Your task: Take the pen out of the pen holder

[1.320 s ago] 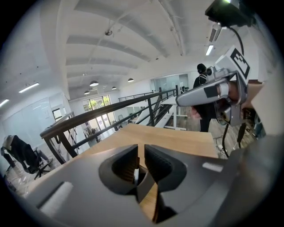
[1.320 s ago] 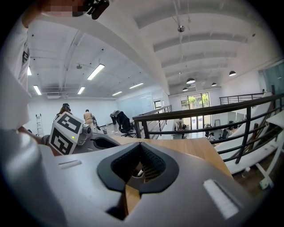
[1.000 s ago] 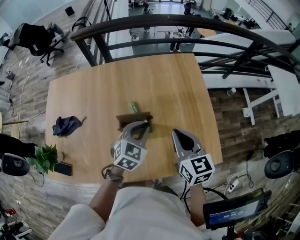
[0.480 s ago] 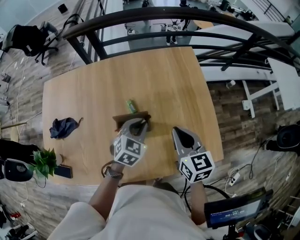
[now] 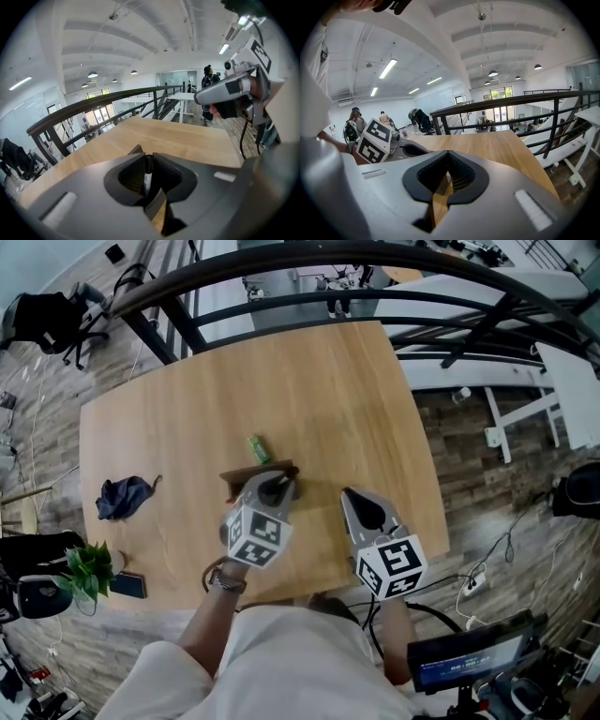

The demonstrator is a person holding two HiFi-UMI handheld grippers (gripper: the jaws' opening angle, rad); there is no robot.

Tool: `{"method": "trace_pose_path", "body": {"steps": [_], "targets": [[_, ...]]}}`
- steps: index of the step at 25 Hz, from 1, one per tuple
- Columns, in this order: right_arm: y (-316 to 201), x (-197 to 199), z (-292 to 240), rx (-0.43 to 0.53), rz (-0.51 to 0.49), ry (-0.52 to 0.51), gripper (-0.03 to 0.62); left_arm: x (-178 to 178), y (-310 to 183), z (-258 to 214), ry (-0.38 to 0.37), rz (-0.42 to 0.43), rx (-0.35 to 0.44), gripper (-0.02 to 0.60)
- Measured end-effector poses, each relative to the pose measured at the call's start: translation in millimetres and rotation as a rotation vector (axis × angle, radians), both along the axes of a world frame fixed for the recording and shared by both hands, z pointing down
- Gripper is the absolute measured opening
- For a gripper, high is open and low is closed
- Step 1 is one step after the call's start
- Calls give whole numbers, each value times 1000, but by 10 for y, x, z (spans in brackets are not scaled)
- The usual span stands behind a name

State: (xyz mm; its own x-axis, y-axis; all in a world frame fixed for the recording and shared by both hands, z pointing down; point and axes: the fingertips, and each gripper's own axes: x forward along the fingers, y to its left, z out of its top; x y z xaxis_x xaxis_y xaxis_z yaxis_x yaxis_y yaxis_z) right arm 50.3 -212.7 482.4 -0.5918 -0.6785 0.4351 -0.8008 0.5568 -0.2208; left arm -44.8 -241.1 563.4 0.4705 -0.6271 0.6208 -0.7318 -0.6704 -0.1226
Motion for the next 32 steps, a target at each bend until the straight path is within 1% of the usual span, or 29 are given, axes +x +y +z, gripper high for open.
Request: {"method": "trace_pose_path", "body": {"steps": [8, 13, 20, 29, 32], "targets": [[-31, 14, 79, -25, 9, 2, 2, 12, -48, 98, -16, 14, -23, 58], [-55, 10, 112, -35, 13, 1, 3, 51, -69, 153, -9, 32, -38, 60], [-80, 17, 143, -42, 14, -1, 2, 92, -57, 214, -34, 58, -50, 61], [-107, 10, 194, -46, 14, 0, 2, 87, -60, 264, -64, 66, -47, 61], [-103, 13, 197, -43, 12, 0, 2, 111, -29, 294, -78, 80, -54, 75]]}}
